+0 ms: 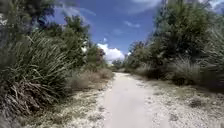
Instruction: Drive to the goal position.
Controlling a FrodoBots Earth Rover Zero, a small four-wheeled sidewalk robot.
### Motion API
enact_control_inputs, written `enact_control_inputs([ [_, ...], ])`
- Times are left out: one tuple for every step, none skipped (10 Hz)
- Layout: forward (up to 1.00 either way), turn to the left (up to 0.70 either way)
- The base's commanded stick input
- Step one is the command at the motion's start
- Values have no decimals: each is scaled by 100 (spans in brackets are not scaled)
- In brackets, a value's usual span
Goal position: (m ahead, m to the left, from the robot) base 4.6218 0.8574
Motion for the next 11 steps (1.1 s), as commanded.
enact_control_inputs([
  [50, -50],
  [50, -33],
  [50, -10],
  [50, 0],
  [50, 0],
  [50, 0],
  [50, 0],
  [50, 0],
  [50, 0],
  [50, 0],
  [50, 0],
])
